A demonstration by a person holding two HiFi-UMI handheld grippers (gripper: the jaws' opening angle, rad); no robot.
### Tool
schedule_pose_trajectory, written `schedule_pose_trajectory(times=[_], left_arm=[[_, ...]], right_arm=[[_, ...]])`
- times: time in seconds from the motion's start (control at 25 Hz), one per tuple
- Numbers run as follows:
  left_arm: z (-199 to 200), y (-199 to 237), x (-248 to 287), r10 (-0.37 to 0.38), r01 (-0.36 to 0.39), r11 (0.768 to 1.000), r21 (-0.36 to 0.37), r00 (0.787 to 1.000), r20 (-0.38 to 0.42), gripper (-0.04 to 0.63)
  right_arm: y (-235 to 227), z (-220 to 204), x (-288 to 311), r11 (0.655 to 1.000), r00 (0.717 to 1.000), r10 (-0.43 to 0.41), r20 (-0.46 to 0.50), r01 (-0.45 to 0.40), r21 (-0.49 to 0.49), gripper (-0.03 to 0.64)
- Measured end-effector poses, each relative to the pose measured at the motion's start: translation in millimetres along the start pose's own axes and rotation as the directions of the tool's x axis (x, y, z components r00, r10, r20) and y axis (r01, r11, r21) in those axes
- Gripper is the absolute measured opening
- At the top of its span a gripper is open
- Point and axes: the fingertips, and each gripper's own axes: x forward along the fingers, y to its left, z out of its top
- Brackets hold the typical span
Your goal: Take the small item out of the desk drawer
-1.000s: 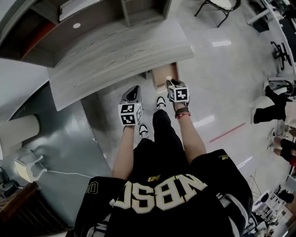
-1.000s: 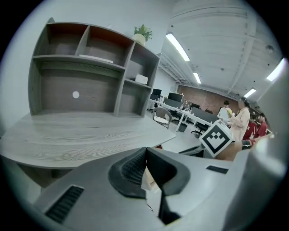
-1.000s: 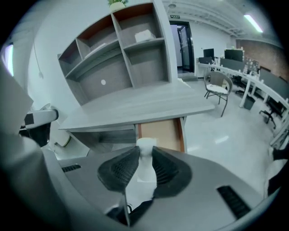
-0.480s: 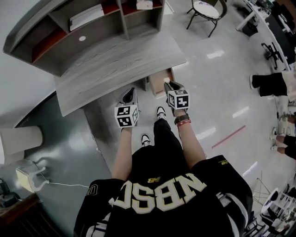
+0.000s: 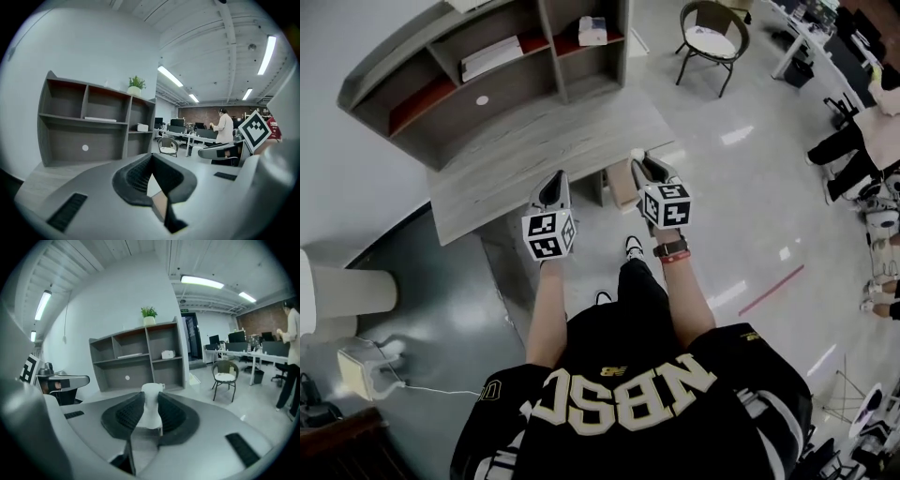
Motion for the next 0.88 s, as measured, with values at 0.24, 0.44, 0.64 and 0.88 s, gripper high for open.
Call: schedule_pose_trajectory(times=[0.24, 0.44, 0.64, 0.88], left_arm=[[48.3, -9.5, -20.7, -0.001, -0.004, 0.999, 0.051, 0.995, 0.103, 0.014], [82.7, -18.2, -41.0, 0.0, -0.015, 0.997, 0.075, 0.98, 0.2, 0.014], [93.0, -21.1, -55.0, 0.002, -0.024, 0.996, 0.084, 0.968, 0.251, 0.014], [86.5, -24.7, -58.1, -0.002, -0.017, 0.997, 0.077, 0.969, 0.246, 0.015]], right_arm=[[21.0, 56.4, -25.8, 0.997, 0.99, -0.005, 0.144, 0.017, -0.082, 0.1], [32.0, 94.6, -54.6, 0.994, 0.965, -0.001, 0.264, 0.029, -0.102, 0.098], [40.2, 107.7, -71.3, 0.991, 0.953, -0.005, 0.304, 0.046, -0.126, 0.097], [32.5, 100.8, -72.5, 0.993, 0.957, -0.01, 0.291, 0.044, -0.11, 0.097]])
